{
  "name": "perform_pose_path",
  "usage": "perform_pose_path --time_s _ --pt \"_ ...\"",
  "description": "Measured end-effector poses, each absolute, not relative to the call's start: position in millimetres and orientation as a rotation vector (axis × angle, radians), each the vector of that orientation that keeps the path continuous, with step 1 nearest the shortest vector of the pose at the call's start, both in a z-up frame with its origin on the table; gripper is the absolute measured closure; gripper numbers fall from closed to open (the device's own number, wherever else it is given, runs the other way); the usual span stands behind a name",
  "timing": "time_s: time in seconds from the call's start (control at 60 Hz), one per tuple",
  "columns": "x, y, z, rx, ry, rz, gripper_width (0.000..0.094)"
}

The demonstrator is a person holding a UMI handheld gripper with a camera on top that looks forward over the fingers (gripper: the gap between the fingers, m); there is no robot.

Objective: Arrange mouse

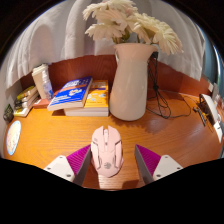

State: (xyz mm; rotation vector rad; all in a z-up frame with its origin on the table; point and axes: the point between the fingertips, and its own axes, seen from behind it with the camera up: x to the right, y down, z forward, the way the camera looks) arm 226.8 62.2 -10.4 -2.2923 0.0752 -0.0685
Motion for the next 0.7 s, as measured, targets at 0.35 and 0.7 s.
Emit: perform_pose_path --time_s 0.35,0.7 --pt "228.6 84.9 -12.9 -2.305 0.142 -0.036 0.0415" --pt "206.3 86.0 33.0 -2.315 0.166 -0.111 0.0559"
